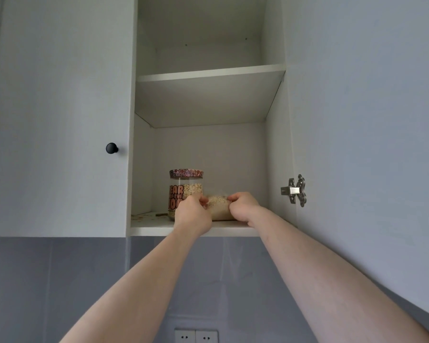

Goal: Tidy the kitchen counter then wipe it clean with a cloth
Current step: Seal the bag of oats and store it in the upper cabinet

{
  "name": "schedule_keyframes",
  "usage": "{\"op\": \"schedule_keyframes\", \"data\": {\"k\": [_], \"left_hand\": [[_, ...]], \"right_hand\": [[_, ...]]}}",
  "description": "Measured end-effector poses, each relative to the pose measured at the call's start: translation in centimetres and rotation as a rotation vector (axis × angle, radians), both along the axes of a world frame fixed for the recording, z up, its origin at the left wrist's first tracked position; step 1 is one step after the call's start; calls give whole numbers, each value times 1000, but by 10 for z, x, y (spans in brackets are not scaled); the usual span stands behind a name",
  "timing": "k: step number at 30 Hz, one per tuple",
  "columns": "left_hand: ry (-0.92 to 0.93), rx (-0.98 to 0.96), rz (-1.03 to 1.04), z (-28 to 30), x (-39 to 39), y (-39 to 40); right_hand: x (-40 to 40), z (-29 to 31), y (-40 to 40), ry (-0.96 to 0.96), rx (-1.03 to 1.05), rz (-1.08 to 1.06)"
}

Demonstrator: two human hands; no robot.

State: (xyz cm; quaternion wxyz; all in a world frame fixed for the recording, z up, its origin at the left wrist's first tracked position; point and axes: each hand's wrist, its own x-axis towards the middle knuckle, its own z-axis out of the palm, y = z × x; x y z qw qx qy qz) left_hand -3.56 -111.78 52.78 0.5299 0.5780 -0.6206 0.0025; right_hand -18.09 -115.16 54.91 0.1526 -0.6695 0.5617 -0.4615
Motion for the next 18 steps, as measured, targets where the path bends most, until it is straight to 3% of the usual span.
{"op": "schedule_keyframes", "data": {"k": [15, 18], "left_hand": [[-34, -73, -75, -9, 4, 33], [-82, -164, -106, -20, 9, 47]], "right_hand": [[3, -14, 61, 328, -152, -111], [-1, -27, 71, 371, -288, -122]]}}
